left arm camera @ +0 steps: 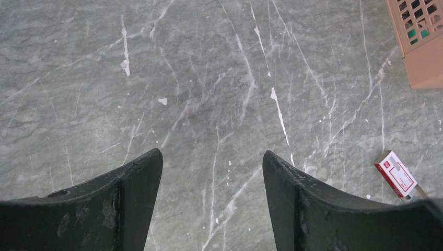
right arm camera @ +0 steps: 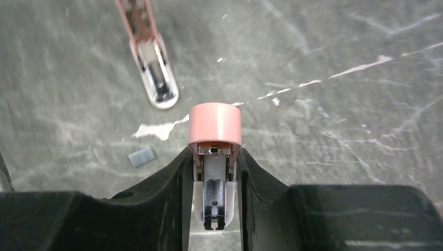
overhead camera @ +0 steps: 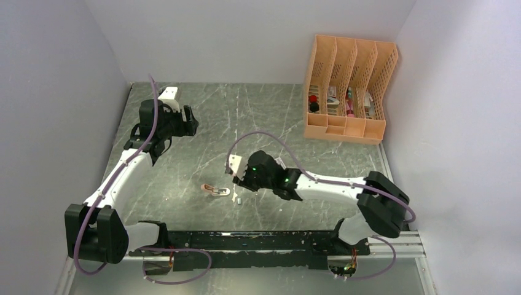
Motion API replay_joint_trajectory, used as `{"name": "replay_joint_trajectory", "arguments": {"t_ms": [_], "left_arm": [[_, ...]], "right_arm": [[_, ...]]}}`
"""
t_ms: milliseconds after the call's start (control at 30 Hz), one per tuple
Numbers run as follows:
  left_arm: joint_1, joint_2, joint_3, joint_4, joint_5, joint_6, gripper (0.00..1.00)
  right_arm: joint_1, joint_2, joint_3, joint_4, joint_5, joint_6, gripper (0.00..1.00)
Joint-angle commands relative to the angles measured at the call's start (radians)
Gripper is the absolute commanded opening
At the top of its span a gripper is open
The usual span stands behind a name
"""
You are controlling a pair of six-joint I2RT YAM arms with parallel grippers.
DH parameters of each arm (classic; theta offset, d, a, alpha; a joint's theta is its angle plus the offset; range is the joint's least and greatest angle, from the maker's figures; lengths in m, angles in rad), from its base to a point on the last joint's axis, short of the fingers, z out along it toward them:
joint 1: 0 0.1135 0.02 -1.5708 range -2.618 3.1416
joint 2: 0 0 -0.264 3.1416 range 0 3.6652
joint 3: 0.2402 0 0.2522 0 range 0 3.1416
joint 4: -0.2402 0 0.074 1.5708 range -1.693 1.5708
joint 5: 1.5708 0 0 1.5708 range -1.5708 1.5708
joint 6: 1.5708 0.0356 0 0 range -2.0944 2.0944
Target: Load the staples into the stapler
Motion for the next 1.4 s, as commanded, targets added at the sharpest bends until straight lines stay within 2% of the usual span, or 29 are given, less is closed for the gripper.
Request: {"name": "replay_joint_trajectory", "arguments": {"t_ms": [0,67,233,533,633,733,833,933,1033,1167,1200,1233,1300,1367], "left_arm": [[-0.005,-0.023,0.003,-0.003,0.003,0.011,0.75],[-0.004,-0.026,0.005,-0.007,-0.001,0.013,0.75],[-0.005,-0.027,0.004,-0.013,0.0,0.017,0.75],[-0.005,-0.044,-0.004,-0.01,0.013,0.017,0.75],[-0.005,-0.047,-0.006,-0.006,0.012,0.014,0.75],[-0.005,-0.046,-0.002,-0.012,0.013,0.016,0.76],[-0.005,-0.047,-0.001,-0.015,0.013,0.015,0.75],[-0.005,-0.051,-0.004,-0.015,0.013,0.015,0.76],[-0.005,-0.052,-0.006,-0.014,0.014,0.011,0.76],[-0.005,-0.055,-0.004,-0.017,0.01,0.011,0.76],[-0.005,-0.057,-0.004,-0.017,0.008,0.011,0.76],[-0.005,-0.057,-0.004,-0.016,0.005,0.011,0.76],[-0.005,-0.06,-0.004,-0.017,0.001,0.011,0.76],[-0.005,-0.061,-0.003,-0.018,0.0,0.012,0.76]], "right_arm": [[-0.022,0.089,0.098,-0.197,-0.126,-0.215,0.06],[-0.047,0.146,0.146,-0.208,-0.19,-0.23,0.06],[-0.055,0.286,0.244,-0.229,-0.194,-0.202,0.09],[-0.055,0.399,0.259,-0.213,-0.17,-0.133,0.11],[-0.054,0.398,0.256,-0.225,-0.196,-0.132,0.15],[-0.054,0.396,0.251,-0.243,-0.211,-0.132,0.29],[-0.054,0.384,0.238,-0.235,-0.21,-0.124,0.55],[-0.055,0.363,0.234,-0.224,-0.2,-0.11,0.69],[-0.054,0.324,0.245,-0.205,-0.18,-0.093,0.8],[-0.056,0.223,0.262,-0.156,-0.075,-0.028,0.83],[-0.056,0.193,0.273,-0.158,-0.033,0.001,0.88],[-0.056,0.159,0.288,-0.169,0.011,0.043,0.98],[-0.056,0.079,0.307,-0.191,0.106,0.153,1.0],[-0.057,-0.002,0.295,-0.205,0.276,0.306,1.0]]}}
